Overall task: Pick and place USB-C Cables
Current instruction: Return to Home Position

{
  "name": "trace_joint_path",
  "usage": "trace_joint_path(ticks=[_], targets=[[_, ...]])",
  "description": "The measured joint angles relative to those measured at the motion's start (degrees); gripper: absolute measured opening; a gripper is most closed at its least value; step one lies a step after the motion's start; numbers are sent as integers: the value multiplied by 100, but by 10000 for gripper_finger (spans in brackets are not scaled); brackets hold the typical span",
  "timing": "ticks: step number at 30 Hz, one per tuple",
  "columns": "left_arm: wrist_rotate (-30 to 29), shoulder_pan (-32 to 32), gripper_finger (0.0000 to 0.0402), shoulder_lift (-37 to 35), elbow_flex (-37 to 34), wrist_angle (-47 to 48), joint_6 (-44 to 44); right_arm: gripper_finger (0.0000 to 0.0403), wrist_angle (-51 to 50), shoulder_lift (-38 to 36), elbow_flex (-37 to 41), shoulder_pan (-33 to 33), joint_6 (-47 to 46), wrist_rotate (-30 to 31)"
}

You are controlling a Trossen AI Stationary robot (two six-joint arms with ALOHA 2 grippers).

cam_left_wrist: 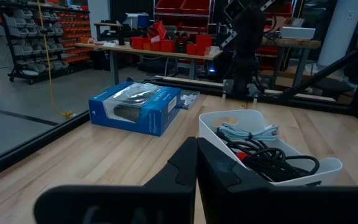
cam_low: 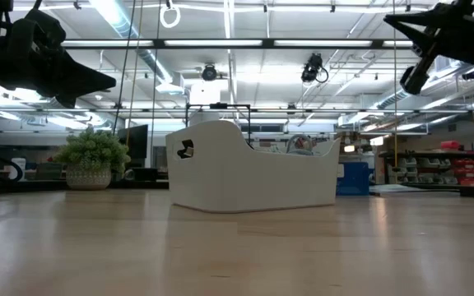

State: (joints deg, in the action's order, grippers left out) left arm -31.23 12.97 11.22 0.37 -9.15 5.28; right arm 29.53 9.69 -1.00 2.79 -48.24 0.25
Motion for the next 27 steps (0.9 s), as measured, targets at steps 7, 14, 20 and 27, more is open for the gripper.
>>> trace_joint_path(ticks=[7,14,20,27], targets=[[-1,2,11,1,2,0,2,9,-93,2,66,0,83,158],[0,0,11,1,2,0,2,15,-527,2,66,-5,453,108],[-2,2,11,2,2,0,2,12,-1717,4,65,-20,135,-28],[1,0,11,0,2,0,2,14,-2495,4,64,-20,-197,-163]])
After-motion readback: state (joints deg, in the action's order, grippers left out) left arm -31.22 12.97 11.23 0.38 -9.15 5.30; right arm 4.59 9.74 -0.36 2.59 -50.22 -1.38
